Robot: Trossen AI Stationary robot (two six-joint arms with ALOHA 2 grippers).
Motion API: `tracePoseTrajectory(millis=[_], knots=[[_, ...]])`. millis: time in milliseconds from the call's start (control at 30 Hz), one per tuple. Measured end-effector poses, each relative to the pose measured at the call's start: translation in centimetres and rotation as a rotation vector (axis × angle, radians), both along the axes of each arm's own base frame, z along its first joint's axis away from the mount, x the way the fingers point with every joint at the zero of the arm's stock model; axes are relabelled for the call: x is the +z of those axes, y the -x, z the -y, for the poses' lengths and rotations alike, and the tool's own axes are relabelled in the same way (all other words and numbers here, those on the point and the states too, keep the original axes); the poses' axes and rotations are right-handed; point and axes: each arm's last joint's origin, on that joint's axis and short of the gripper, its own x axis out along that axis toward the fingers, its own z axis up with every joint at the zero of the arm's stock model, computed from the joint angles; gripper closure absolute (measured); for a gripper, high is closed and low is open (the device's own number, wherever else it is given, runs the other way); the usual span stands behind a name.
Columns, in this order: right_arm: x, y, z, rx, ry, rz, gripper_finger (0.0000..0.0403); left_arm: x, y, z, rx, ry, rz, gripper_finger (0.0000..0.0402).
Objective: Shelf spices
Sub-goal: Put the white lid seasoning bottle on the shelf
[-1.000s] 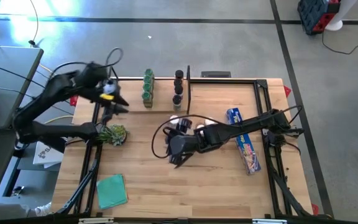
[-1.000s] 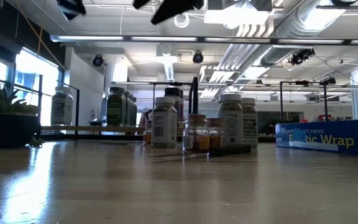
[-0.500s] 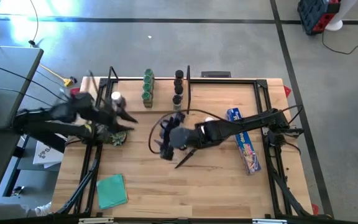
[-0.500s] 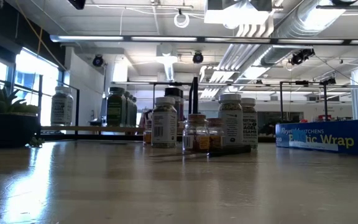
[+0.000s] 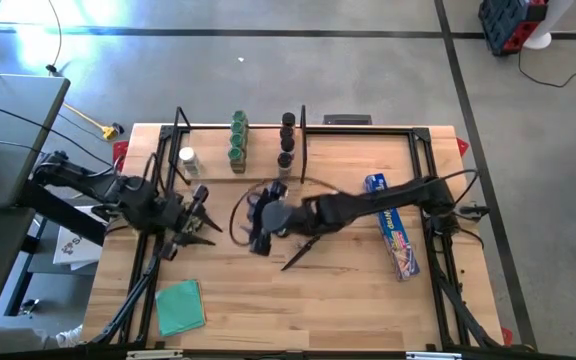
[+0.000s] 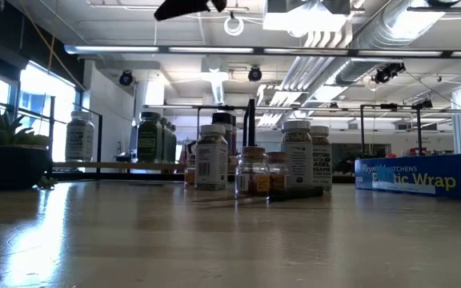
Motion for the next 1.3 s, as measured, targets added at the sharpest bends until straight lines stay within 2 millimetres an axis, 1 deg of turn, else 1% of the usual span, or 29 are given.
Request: tracePoseTrajectory(millis=[100, 200, 267, 333, 467, 500, 567, 633, 733, 800, 933, 1033, 1167, 1300], knots=[[-2.8, -0.9, -1.3, 0.012, -0.007, -0.062, 0.0099, 0.3, 0.5, 0.7, -0.066, -0.041, -0.013, 0.0257], [-5.4, -1.6, -2.2, -0.006, -0.012, -0.111, 0.0099, 0.8, 1.1, 1.0, -0.048, -0.033, -0.019, 0.0257], [-6.6, -1.1, -2.9, -0.021, -0.003, -0.186, 0.0099, 0.7, 1.5, 1.2, -0.024, -0.015, -0.048, 0.0257], [-6.8, 0.0, -3.7, -0.075, -0.001, -0.265, 0.0099, 0.5, 1.8, 1.4, 0.000, -0.016, -0.084, 0.0257], [-6.2, 2.3, -5.0, -0.200, -0.034, -0.370, 0.0099, 0.1, 2.1, 1.5, 0.063, -0.051, -0.110, 0.0257], [-6.2, 2.7, -5.0, -0.229, -0.038, -0.392, 0.0099, 0.1, 2.1, 1.4, 0.084, -0.057, -0.111, 0.0257], [-6.5, 3.7, -4.8, -0.301, 0.013, -0.448, 0.0099, -0.1, 2.1, 1.4, 0.108, -0.070, -0.120, 0.0257], [-7.2, 4.5, -4.0, -0.387, 0.091, -0.491, 0.0099, -0.1, 2.0, 1.3, 0.120, -0.076, -0.120, 0.0257], [-8.5, 4.6, -1.9, -0.449, 0.096, -0.557, 0.0099, -0.1, 2.1, 1.3, 0.125, -0.106, -0.109, 0.0257], [-8.7, 3.8, -0.3, -0.443, 0.092, -0.553, 0.0099, -0.1, 2.1, 1.3, 0.126, -0.119, -0.106, 0.0257], [-8.3, 1.7, 2.9, -0.407, 0.106, -0.469, 0.0099, -0.1, 2.0, 1.2, 0.160, -0.146, -0.096, 0.0257], [-7.9, 0.5, 5.7, -0.389, -0.004, -0.428, 0.0099, -0.2, 2.0, 1.0, 0.196, -0.164, -0.101, 0.0257], [-8.1, 0.5, 8.9, -0.414, -0.109, -0.459, 0.0099, -0.4, 2.0, 0.9, 0.246, -0.187, -0.113, 0.0257], [-8.1, 0.3, 10.0, -0.424, -0.167, -0.444, 0.0099, -0.4, 2.1, 0.7, 0.284, -0.201, -0.117, 0.0257]])
